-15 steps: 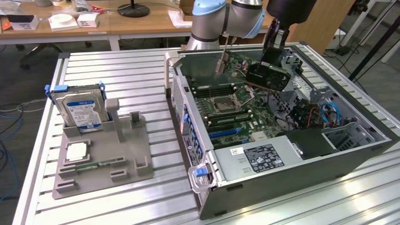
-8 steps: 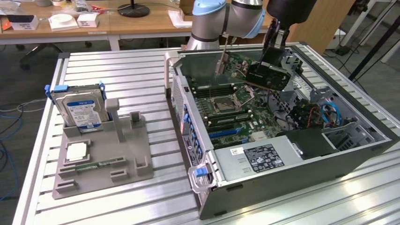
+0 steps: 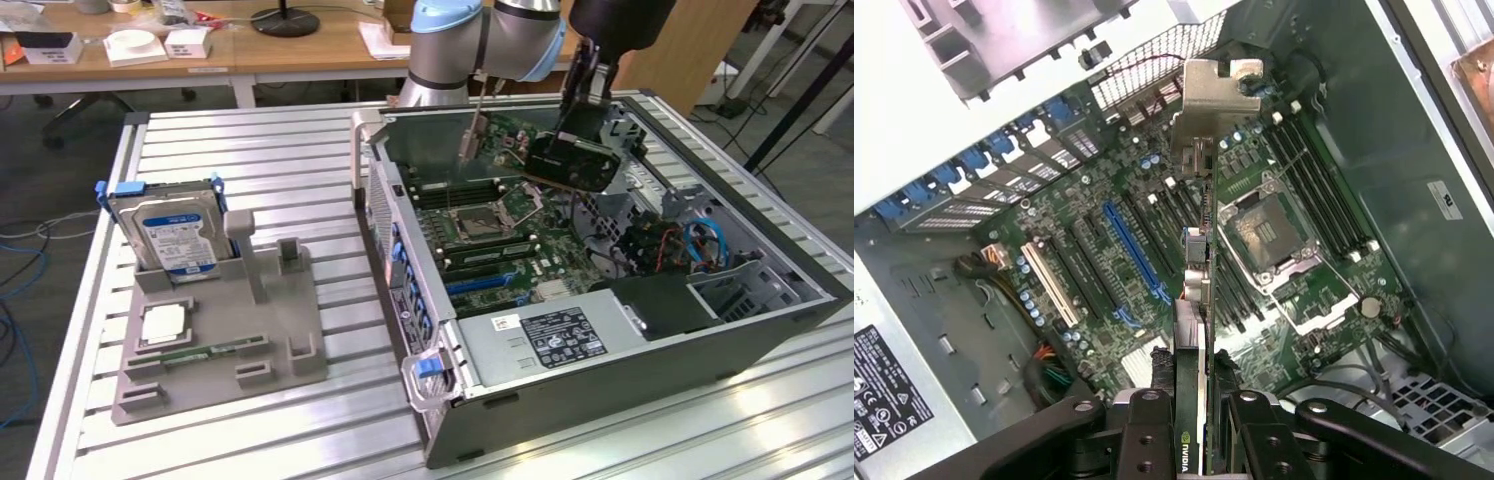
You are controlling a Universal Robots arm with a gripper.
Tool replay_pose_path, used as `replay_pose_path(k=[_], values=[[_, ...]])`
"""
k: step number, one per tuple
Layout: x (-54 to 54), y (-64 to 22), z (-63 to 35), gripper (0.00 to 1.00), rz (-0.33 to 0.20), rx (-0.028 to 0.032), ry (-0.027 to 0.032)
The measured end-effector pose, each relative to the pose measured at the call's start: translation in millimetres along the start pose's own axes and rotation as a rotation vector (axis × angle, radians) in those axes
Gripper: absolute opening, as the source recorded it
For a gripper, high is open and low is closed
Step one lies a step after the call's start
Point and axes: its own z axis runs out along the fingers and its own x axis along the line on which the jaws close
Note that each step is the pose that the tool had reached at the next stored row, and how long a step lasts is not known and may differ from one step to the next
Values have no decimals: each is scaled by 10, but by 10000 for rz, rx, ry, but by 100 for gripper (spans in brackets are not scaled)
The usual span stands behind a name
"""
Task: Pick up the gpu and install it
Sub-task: 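Insert the gpu into the slot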
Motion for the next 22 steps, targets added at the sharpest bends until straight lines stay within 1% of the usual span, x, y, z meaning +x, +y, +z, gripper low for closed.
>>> replay_pose_path(k=[6, 11, 17, 22], values=[[0, 0, 0, 26, -333, -7, 8], [-1, -1, 0, 26, -706, 8, -1], [-1, -1, 0, 26, -1337, 53, -25], [-1, -3, 0, 26, -1983, 42, -11]])
